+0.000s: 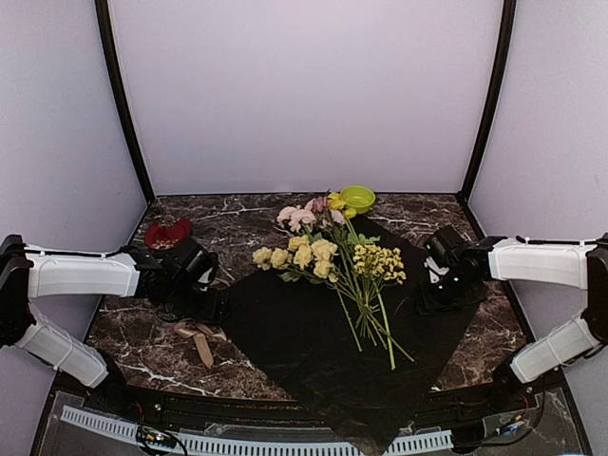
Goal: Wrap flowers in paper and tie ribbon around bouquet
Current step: Place the fake flower on the flattened wrapping paper, then adjust the flattened wrapping paper at the center of the board.
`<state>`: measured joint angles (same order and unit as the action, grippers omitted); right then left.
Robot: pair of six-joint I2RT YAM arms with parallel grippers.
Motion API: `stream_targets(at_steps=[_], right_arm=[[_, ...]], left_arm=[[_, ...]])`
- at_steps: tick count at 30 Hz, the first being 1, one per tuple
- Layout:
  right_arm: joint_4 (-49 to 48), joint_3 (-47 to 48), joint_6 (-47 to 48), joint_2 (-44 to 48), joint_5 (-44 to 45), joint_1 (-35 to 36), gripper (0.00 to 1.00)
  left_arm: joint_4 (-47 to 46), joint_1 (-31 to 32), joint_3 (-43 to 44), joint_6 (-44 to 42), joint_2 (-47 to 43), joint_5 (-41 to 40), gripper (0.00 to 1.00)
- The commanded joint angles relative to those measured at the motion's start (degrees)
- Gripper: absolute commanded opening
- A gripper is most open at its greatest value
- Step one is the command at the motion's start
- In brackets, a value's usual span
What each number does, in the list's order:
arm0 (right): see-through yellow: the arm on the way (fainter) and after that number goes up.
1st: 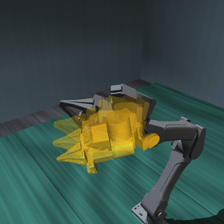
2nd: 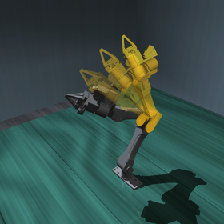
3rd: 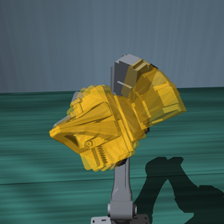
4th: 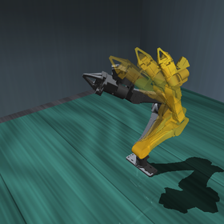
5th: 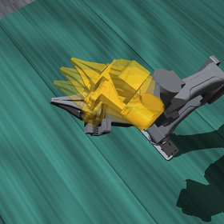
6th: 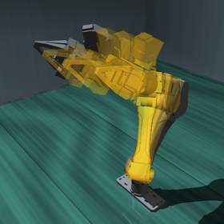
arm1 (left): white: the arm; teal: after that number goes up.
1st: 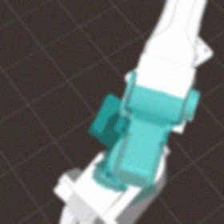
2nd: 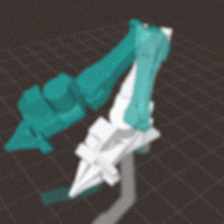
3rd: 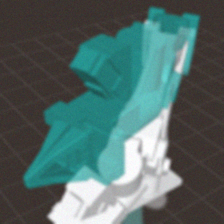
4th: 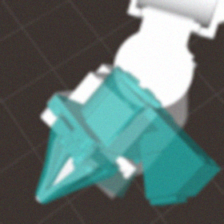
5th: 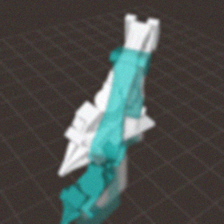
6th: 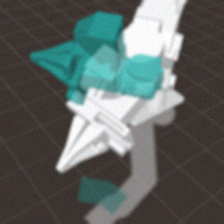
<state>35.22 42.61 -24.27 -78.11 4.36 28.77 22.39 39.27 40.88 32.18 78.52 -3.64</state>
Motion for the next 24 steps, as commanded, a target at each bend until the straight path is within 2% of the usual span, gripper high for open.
stream_targets(at_steps=[1, 5, 9, 15, 18, 21, 24], right_arm=[[-2.92, -2.02, -0.86, 0.67, -1.96, -0.31, 0.64], [-4.29, -2.91, -0.86, 0.19, -2.81, -0.35, 0.64], [-4.90, -3.10, -1.16, -0.29, -3.93, -0.30, 0.63], [-9.00, -4.78, -2.12, -0.65, -9.98, -0.30, 0.63], [-10.30, -5.52, -2.36, -1.96, -11.00, -0.31, 0.62], [-11.94, -6.07, -2.55, -3.46, -11.96, -0.30, 0.61], [-13.16, -5.95, -2.96, -5.23, -11.65, -0.30, 0.61]], left_arm=[[-1.34, -0.07, -0.99, 1.63, -0.65, 2.13, 0.79], [-7.25, -0.02, -3.07, 1.42, -0.74, 3.64, 0.74], [-7.64, -0.07, -1.52, 1.43, 1.36, 0.34, 0.66], [-10.39, -0.07, -0.25, 0.10, 3.51, -1.79, 0.42], [-13.42, -0.07, -0.58, -0.55, 4.17, -1.14, 0.21], [-12.15, -0.05, 0.50, -0.57, 4.88, -2.35, 0.02], [-11.35, -0.07, 1.35, -2.36, 4.50, -4.47, 0.00]])
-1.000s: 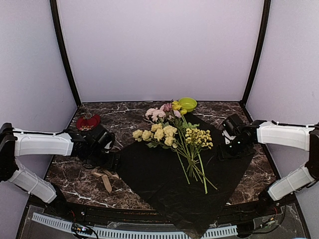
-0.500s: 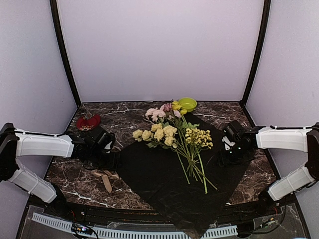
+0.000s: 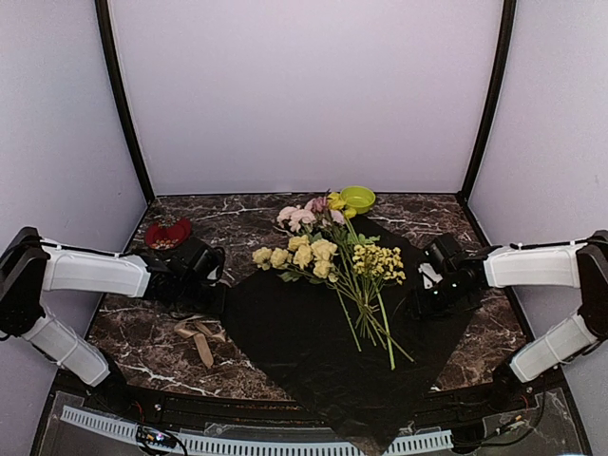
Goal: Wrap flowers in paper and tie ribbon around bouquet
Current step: Adjust the flattened wrapping paper at the center of the board.
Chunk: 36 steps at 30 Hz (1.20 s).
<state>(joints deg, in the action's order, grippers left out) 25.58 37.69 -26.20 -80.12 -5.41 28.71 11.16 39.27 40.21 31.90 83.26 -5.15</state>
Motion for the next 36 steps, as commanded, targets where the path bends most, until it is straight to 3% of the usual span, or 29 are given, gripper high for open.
stream_targets(at_steps=[1, 11, 21, 24, 27, 29, 32, 36], right_arm=[[-3.97, -0.88, -1.13, -3.93, -1.79, -0.23, 0.60], [-3.47, 5.95, -0.79, -9.72, -1.89, 1.28, 0.57], [5.70, 10.66, -1.32, -3.15, 3.04, 6.51, 0.57], [8.49, 11.47, -1.86, -0.17, 3.86, 8.18, 0.57], [11.00, 12.48, -2.68, 2.23, 3.33, 10.88, 0.56], [11.99, 12.96, -2.77, 3.19, -0.11, 13.92, 0.55], [14.05, 13.86, -2.99, 3.37, -4.30, 18.86, 0.52], [16.86, 15.73, -4.63, 1.25, -3.79, 25.92, 0.51]], left_arm=[[0.46, -0.02, 2.50, -3.01, -0.29, -4.15, 0.00], [5.09, -6.49, 8.28, -10.32, 2.31, -8.56, 0.00], [5.78, -8.97, 7.94, -12.30, 0.67, -7.13, 0.01], [5.00, -8.94, 7.44, -12.41, -1.44, -4.67, 0.34], [4.93, -8.49, 7.68, -13.05, -5.00, -3.63, 0.52], [4.88, -6.08, 7.78, -13.77, -8.89, -6.46, 0.54], [2.21, 3.84, 6.52, -17.60, -15.91, -12.54, 0.55], [-2.65, 17.03, 2.86, -22.90, -20.64, -11.27, 0.60]])
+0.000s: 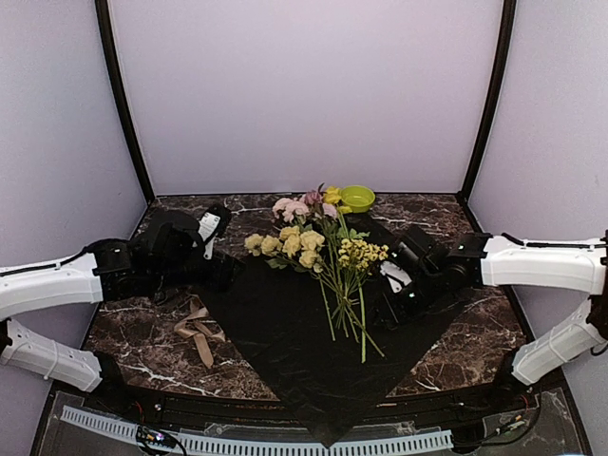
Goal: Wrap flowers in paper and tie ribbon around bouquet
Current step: Adjust the flattened wrapping paper at the center of the board, then pick up the bottom corner of the flattened wrapping paper from the center of the board.
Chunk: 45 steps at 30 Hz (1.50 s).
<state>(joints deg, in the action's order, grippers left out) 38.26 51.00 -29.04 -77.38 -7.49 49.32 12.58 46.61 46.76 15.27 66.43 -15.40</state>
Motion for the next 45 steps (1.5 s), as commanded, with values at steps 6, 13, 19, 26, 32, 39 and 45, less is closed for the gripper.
stream_targets(at_steps=[6, 13, 19, 26, 32, 39, 45], right_arm=[[4.58, 1.93, -3.49, -4.38, -0.82, 10.50, 0.52], [2.69, 1.10, -5.05, -4.40, -1.86, 10.85, 0.52], [-4.64, 1.38, -6.89, -6.88, -8.79, 16.26, 0.51], [-8.88, 1.90, -6.85, -13.44, -9.83, 18.18, 0.51], [-10.90, 0.99, -6.43, -16.48, -10.44, 18.27, 0.51], [-12.41, 0.22, -6.47, -17.74, -10.64, 18.27, 0.51], [-11.58, 1.56, -5.93, -18.49, -10.23, 18.25, 0.51]], left_arm=[[-6.10, 27.40, -3.86, -15.58, 1.77, 2.35, 0.64], [-13.95, 39.78, -5.32, -33.74, 11.22, 12.21, 0.66], [-11.43, 41.17, -4.85, -42.18, 17.29, 15.30, 0.65], [-11.40, 41.46, -5.78, -47.93, 21.74, 14.36, 0.66], [-11.74, 41.57, -5.88, -50.90, 26.20, 11.23, 0.66], [-18.85, 41.52, -7.45, -51.43, 27.89, 5.01, 0.59], [-22.84, 41.25, -7.35, -52.19, 29.17, -1.56, 0.49]])
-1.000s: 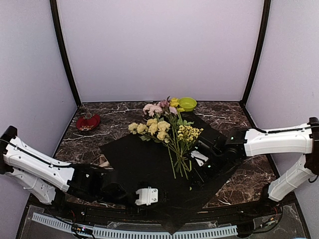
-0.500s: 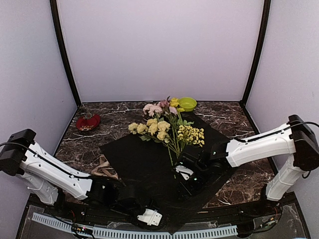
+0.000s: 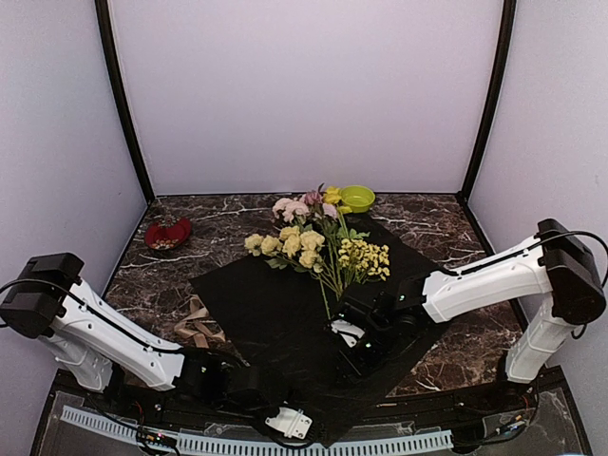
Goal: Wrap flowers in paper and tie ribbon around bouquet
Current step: Pick up the bottom corner of the flattened wrapping paper from the center of the board.
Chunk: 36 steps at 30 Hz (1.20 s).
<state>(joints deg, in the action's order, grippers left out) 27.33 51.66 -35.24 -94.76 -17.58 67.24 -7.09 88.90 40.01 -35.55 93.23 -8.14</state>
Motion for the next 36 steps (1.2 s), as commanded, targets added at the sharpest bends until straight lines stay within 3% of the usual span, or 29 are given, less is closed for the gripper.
stream_targets(at_steps=[1, 7, 11, 36], right_arm=[[-0.42, 1.10, 0.34, -1.13, 0.03, 0.28, 0.51], [-0.18, 1.52, 0.05, -0.70, 0.18, 0.23, 0.51], [-0.16, 1.26, -0.16, -0.16, 0.19, 0.26, 0.51], [0.10, 0.18, -0.67, 1.94, 0.93, 0.26, 0.51]], left_arm=[[-2.90, -1.24, -0.18, -1.01, 2.60, -9.38, 0.47], [-2.29, -1.77, 0.77, -0.24, 0.44, -5.25, 0.30], [-1.93, -2.09, 0.95, -0.33, 0.21, -6.17, 0.25], [-3.93, -4.59, 3.60, 1.99, 0.29, -3.98, 0.36]])
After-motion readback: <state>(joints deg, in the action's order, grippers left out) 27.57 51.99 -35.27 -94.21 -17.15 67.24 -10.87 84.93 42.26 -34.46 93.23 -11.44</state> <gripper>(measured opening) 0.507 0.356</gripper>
